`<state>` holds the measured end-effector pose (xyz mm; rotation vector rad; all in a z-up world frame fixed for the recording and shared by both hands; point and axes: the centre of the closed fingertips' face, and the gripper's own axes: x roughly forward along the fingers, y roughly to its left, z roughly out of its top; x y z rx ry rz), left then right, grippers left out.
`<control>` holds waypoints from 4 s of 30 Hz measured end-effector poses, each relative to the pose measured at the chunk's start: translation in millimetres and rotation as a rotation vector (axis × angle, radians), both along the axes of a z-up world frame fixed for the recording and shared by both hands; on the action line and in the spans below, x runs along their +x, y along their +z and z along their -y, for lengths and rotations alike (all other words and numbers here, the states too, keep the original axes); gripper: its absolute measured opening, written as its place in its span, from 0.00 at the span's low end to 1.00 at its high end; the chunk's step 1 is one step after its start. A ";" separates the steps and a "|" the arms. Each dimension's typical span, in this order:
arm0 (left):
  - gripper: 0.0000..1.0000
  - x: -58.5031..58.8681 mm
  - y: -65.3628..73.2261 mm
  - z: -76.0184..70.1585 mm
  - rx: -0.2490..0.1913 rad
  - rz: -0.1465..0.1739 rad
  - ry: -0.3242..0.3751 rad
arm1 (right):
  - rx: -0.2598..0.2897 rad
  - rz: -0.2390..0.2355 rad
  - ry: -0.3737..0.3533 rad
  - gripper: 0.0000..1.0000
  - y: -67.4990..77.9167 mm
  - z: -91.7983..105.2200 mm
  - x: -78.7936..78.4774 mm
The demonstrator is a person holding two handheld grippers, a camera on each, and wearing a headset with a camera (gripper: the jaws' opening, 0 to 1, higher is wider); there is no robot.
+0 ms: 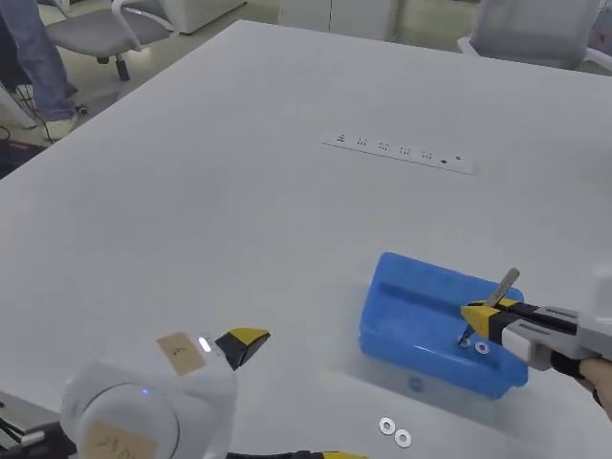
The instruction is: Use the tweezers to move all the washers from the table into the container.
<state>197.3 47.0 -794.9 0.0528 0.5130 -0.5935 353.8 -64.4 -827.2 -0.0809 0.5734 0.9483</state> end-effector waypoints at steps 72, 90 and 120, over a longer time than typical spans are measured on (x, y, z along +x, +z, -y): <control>0.77 -1.6 -5.2 -2.7 0.042 -0.016 -0.006 | 0.140 -0.026 0.158 0.04 2.0 -26.1 -102.9; 0.76 -1.4 -3.6 -3.8 0.039 -0.010 0.000 | 0.123 -0.022 0.197 0.04 -3.9 -32.5 -106.9; 0.76 0.4 -2.0 -4.6 0.036 0.001 0.007 | 0.104 0.077 0.251 0.03 21.4 -32.0 -108.6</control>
